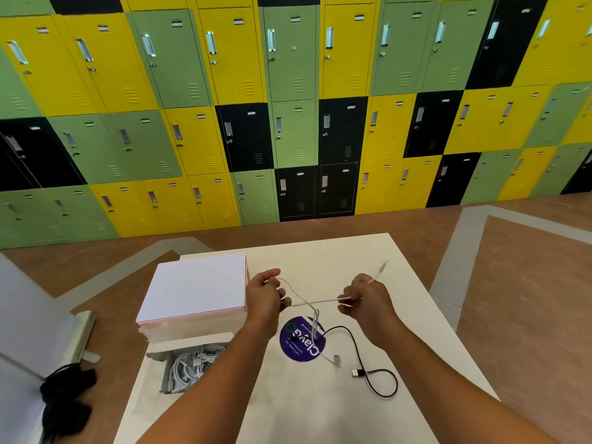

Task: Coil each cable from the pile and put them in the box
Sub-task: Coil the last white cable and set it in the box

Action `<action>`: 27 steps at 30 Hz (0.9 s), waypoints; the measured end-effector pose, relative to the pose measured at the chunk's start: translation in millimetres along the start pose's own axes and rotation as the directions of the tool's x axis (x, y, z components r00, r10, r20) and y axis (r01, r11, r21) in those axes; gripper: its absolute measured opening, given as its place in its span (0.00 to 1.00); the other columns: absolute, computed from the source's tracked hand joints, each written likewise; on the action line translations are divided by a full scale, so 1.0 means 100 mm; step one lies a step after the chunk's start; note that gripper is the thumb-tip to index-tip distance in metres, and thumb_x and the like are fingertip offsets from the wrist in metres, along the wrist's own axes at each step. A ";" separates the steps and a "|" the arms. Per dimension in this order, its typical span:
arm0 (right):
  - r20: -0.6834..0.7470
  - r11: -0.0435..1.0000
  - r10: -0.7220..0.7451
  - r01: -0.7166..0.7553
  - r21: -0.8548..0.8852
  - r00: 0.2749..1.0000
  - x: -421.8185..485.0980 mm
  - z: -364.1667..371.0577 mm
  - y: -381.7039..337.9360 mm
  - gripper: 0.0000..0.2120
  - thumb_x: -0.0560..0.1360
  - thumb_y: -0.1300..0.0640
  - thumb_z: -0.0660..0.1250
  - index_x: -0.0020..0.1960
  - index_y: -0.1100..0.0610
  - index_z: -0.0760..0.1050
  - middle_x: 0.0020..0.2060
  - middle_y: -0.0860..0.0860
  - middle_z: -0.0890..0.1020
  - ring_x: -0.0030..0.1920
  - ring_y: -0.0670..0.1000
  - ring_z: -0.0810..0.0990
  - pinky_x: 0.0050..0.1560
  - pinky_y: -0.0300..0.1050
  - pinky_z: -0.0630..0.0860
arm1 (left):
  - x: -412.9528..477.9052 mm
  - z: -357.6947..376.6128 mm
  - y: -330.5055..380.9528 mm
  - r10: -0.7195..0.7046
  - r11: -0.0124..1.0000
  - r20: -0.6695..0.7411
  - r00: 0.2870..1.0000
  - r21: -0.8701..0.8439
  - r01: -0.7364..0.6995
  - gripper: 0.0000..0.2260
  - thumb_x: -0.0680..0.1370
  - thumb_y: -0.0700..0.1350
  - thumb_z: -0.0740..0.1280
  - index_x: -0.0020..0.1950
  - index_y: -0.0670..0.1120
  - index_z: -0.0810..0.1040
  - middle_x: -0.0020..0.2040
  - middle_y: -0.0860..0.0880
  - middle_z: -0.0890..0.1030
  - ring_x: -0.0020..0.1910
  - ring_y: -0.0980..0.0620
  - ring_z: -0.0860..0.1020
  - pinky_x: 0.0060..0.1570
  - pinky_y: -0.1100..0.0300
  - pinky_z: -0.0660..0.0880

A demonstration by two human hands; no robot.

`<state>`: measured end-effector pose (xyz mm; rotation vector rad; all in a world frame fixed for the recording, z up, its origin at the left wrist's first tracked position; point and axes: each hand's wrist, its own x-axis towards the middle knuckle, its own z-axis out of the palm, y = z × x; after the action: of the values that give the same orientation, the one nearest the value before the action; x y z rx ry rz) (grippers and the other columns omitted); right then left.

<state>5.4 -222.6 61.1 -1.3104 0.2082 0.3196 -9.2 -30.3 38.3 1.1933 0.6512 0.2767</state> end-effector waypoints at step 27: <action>0.072 0.982 -0.128 0.137 -0.132 0.989 -0.10 0.20 -0.32 0.07 0.80 0.63 0.61 0.45 0.62 0.74 0.33 0.54 0.74 0.29 0.52 0.74 0.30 0.45 0.74 | -0.21 0.06 0.18 0.188 0.907 0.468 0.864 0.254 -0.335 0.05 0.77 0.42 0.73 0.52 0.45 0.85 0.39 0.48 0.83 0.29 0.54 0.72 0.30 0.63 0.71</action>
<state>6.5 -211.3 98.9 -1.4404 0.0457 0.2649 -19.7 -38.9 63.0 1.6108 0.1350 0.1233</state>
